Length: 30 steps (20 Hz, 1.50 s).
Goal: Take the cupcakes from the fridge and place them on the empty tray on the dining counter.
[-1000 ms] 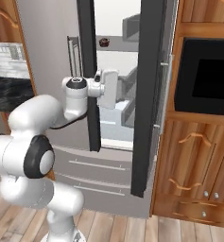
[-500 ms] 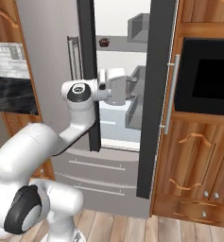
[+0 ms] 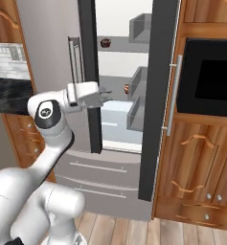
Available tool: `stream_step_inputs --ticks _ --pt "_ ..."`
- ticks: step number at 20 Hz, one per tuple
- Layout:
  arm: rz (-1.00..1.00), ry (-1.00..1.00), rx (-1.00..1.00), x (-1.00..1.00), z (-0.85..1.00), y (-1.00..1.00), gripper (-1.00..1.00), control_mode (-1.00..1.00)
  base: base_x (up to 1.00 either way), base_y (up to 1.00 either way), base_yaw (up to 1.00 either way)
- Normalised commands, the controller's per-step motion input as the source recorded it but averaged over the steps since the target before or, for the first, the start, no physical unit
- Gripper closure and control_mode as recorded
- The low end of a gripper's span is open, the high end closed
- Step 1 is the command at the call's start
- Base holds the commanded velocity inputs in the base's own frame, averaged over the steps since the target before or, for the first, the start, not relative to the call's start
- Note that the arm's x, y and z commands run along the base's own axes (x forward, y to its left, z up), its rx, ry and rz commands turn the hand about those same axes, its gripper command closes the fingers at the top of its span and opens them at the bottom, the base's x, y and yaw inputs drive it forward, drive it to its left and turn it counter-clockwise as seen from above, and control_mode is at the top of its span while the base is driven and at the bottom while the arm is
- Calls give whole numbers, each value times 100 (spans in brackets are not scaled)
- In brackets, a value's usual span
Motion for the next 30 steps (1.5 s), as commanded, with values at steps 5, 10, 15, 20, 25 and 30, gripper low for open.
stream_step_inputs --ticks 5,10,15,20,25,30 --pt "23 -18 36 -33 26 100 -100 -100 0 0 0" --pt "61 2 32 -1 0 86 -100 -100 0 0 0" --pt "78 2 36 0 0 46 -100 -100 0 0 0" --pt "69 0 44 30 0 42 -100 -100 0 0 0" --pt "51 5 41 64 0 59 -100 -100 0 0 0" --pt "11 2 3 43 -2 43 -100 -100 0 0 0"
